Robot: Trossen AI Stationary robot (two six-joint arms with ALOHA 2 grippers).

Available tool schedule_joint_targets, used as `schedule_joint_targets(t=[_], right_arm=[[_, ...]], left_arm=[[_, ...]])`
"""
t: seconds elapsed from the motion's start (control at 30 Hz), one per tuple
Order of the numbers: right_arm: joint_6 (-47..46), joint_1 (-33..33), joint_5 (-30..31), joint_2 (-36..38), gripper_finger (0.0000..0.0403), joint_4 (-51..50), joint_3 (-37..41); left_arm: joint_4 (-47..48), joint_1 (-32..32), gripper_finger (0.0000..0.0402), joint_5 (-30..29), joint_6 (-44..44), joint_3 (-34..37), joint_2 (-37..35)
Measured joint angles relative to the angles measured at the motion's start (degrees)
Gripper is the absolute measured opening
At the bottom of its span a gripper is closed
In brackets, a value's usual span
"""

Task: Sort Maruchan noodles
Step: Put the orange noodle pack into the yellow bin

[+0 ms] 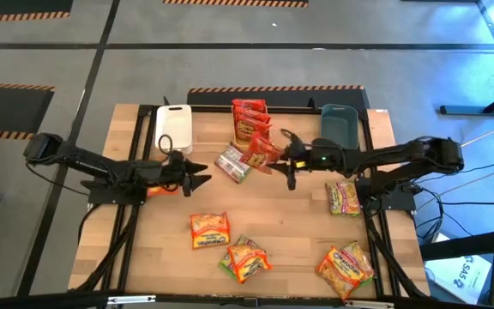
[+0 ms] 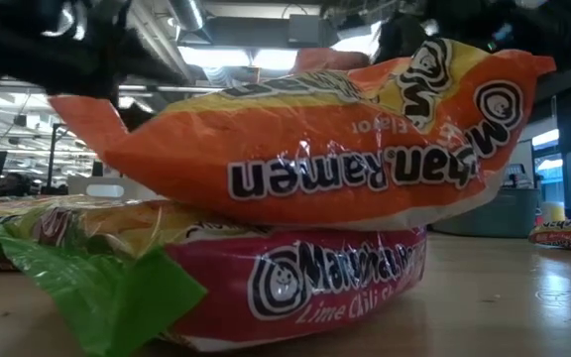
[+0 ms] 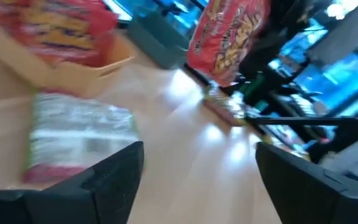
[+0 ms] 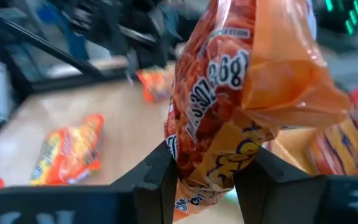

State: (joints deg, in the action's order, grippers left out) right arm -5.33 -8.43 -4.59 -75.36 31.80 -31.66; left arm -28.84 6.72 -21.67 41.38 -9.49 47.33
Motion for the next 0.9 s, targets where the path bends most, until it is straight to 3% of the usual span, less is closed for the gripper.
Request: schedule_joint_targets(t=[0.17, 0.47, 0.73, 0.9], right_arm=[[3.0, -2.9, -5.3, -3.4, 0.0111, 15.4, 5.4], [2.3, -3.6, -14.0, -7.6, 0.0111, 16.8, 2.5], [3.9, 0.0, -9.8, -8.0, 0.0111, 16.3, 1.4], [3.8, 0.2, -9.3, -8.0, 0.0111, 16.3, 1.3]], left_arm=[[-0.2, -8.1, 0.0325, 9.3, -7.1, -8.8, 3.9], [8.1, -19.1, 0.0317, 30.8, -18.3, -27.4, 19.5], [15.5, -20.7, 0.0316, 39.4, -23.5, -40.2, 34.0], [16.7, -19.7, 0.0309, 43.3, -25.7, -45.0, 38.6]])
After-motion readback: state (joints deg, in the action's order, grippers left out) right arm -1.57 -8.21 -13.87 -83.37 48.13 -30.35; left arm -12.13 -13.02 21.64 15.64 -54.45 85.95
